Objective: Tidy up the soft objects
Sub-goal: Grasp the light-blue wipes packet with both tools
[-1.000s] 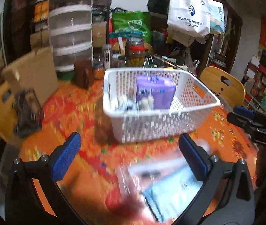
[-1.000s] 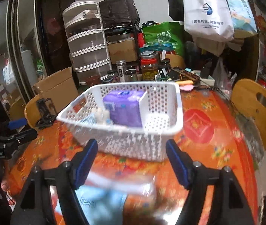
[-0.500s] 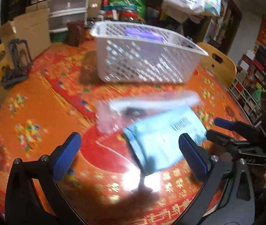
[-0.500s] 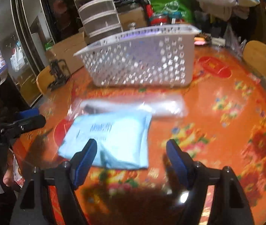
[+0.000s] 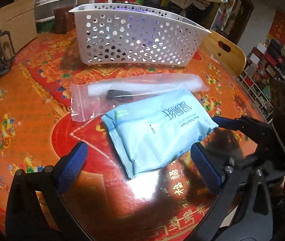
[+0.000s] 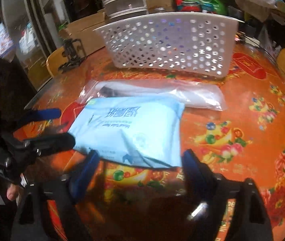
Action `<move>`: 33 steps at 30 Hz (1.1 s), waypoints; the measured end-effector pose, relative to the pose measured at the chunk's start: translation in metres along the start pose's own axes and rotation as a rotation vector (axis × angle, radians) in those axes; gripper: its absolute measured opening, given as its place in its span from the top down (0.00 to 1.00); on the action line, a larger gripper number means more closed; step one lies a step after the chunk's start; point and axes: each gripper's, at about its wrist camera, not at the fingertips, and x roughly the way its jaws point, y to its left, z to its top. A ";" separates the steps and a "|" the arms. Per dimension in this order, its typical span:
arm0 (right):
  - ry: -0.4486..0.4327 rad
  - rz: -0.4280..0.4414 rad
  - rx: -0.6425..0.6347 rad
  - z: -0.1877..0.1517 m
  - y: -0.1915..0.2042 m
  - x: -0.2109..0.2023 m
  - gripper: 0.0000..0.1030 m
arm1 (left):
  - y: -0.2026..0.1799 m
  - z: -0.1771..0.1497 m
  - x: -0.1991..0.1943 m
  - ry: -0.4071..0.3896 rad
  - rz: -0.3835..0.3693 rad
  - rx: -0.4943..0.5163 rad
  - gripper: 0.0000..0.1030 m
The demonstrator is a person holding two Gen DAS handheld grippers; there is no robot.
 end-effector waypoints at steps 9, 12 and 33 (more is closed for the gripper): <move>0.050 -0.048 -0.075 0.002 0.012 0.009 0.00 | 0.007 0.002 0.012 0.034 0.001 -0.041 0.01; 0.038 -0.027 -0.062 0.002 0.007 0.006 0.00 | 0.006 0.002 0.017 0.045 0.015 -0.036 0.01; 0.011 0.046 -0.050 0.011 -0.001 0.004 0.47 | -0.006 0.001 0.026 0.041 -0.038 0.036 0.36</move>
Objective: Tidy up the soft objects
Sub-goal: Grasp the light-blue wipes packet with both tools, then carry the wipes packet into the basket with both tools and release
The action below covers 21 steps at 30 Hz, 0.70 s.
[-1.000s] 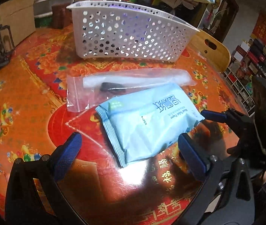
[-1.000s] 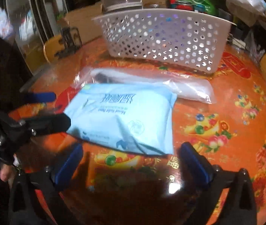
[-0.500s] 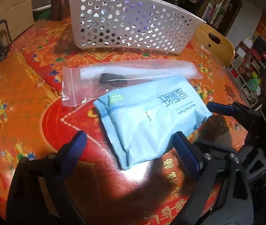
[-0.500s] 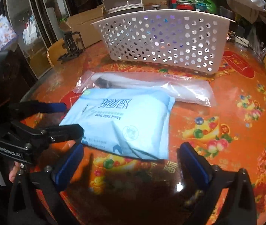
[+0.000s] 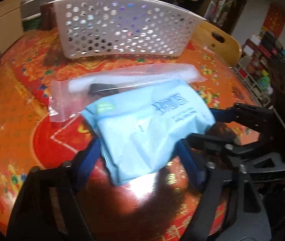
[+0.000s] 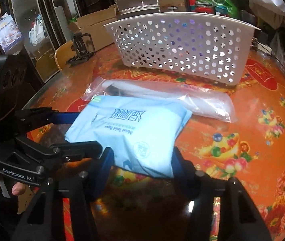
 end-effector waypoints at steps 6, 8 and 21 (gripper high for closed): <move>-0.034 -0.042 0.001 -0.007 0.006 -0.007 0.62 | -0.004 -0.002 -0.002 -0.013 -0.025 0.008 0.43; -0.042 -0.056 0.000 -0.010 0.009 -0.009 0.64 | -0.002 -0.002 -0.005 -0.022 -0.031 0.001 0.56; -0.106 -0.090 0.020 -0.020 0.019 -0.019 0.70 | 0.001 -0.007 -0.021 -0.084 -0.066 0.016 0.60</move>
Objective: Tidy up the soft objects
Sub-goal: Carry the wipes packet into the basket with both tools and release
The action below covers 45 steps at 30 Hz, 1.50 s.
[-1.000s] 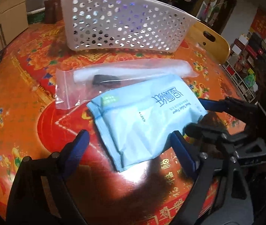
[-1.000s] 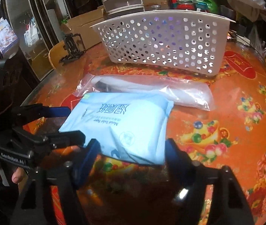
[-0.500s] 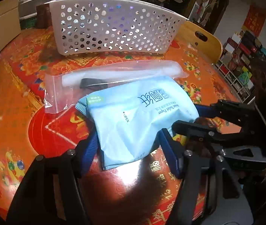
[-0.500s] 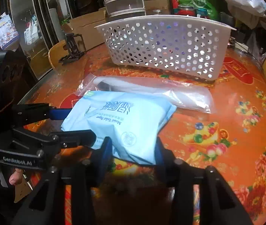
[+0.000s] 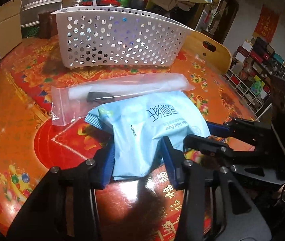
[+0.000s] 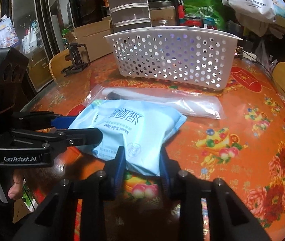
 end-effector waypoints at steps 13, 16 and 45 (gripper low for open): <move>-0.072 -0.005 -0.026 0.026 0.007 -0.026 0.70 | -0.009 0.016 -0.032 -0.077 0.022 0.034 0.60; -0.103 -0.016 -0.044 0.039 0.009 -0.038 0.70 | -0.014 0.026 -0.044 -0.106 0.026 0.048 0.60; -0.210 -0.086 -0.078 0.198 -0.049 -0.033 0.70 | -0.024 0.227 -0.053 -0.228 0.039 0.146 0.59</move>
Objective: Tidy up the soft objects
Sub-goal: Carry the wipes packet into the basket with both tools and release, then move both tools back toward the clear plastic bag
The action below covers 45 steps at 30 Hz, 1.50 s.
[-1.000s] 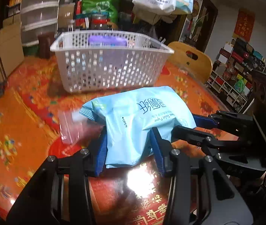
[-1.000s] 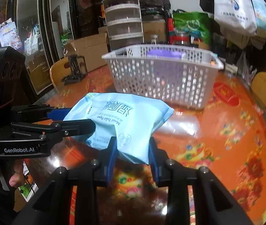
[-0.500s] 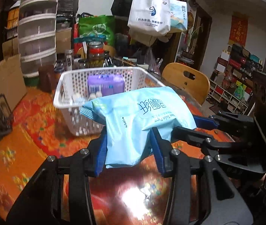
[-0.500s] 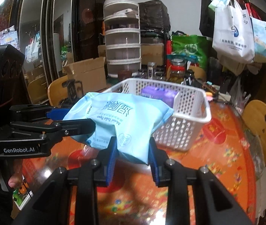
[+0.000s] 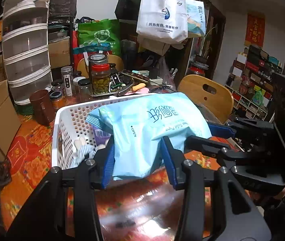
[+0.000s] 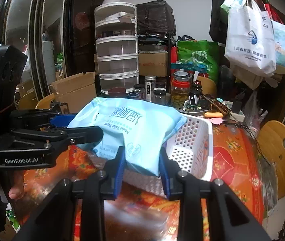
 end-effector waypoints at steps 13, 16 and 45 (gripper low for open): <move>0.037 -0.030 -0.017 0.010 -0.014 0.070 0.70 | 0.038 0.021 0.088 0.059 0.055 -0.015 0.58; 0.045 -0.030 -0.014 0.008 -0.017 0.079 0.69 | 0.047 0.018 0.098 0.073 0.057 -0.019 0.54; 0.026 -0.032 0.152 -0.093 -0.015 -0.038 0.19 | 0.062 -0.095 -0.026 0.078 0.232 -0.123 0.03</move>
